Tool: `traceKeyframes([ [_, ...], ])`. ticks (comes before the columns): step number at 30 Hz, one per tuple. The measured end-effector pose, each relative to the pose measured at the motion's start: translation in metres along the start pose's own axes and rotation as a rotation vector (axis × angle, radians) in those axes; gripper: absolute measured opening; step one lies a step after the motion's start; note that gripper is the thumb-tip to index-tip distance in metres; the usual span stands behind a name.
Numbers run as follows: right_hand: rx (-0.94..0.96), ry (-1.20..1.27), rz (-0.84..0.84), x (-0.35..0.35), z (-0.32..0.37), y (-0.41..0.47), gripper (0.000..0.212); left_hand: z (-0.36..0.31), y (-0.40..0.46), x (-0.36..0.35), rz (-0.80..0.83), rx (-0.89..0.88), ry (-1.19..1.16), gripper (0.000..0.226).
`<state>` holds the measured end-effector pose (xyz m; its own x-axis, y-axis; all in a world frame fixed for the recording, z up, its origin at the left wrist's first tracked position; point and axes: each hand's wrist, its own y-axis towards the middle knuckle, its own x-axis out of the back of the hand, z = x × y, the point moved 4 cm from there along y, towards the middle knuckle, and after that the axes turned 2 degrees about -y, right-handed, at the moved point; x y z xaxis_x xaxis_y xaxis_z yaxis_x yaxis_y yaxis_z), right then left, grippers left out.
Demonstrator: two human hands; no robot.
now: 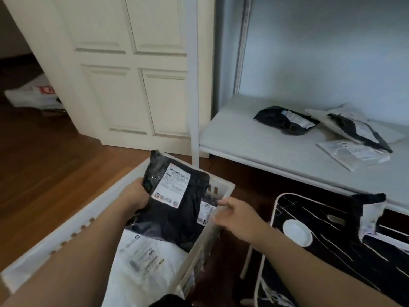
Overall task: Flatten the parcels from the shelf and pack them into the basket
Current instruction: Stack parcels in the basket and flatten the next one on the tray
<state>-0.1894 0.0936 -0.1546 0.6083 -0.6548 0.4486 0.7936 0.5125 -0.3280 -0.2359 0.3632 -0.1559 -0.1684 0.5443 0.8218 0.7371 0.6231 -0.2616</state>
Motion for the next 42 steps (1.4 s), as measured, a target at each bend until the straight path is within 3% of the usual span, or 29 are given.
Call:
traceKeyframes([
  [3,0.060,-0.280,0.062,-0.026,0.000,0.022,0.049,0.042,0.020,-0.010,0.077,0.098,0.250,0.058],
  [8,0.164,-0.660,0.019,-0.048,-0.003,0.052,0.050,0.060,0.059,-0.034,0.099,0.093,0.275,0.065],
  [11,0.191,-0.808,-0.005,-0.054,-0.008,0.067,0.049,0.053,0.077,-0.037,-0.082,0.060,0.245,0.063],
  [14,0.218,-0.850,0.016,-0.061,-0.013,0.082,0.055,0.041,0.079,-0.048,-0.246,-0.002,0.398,0.069],
  [18,0.223,-0.974,0.147,-0.076,-0.022,0.093,0.069,0.031,0.066,-0.121,0.062,-0.254,0.494,0.070],
  [21,0.233,-1.097,0.217,-0.084,-0.030,0.097,0.070,0.048,0.064,-0.159,0.221,-0.168,0.556,0.071],
  [30,0.231,-1.142,0.194,-0.087,-0.034,0.101,0.065,0.057,0.079,-0.175,0.366,-0.055,0.560,0.066],
  [37,0.227,-1.127,0.264,-0.082,-0.031,0.098,0.069,0.040,0.079,-0.151,0.463,-0.087,0.566,0.065],
  [42,0.235,-0.907,0.178,-0.058,-0.030,0.065,0.070,-0.018,0.081,-0.122,0.274,-0.273,0.544,0.059],
])
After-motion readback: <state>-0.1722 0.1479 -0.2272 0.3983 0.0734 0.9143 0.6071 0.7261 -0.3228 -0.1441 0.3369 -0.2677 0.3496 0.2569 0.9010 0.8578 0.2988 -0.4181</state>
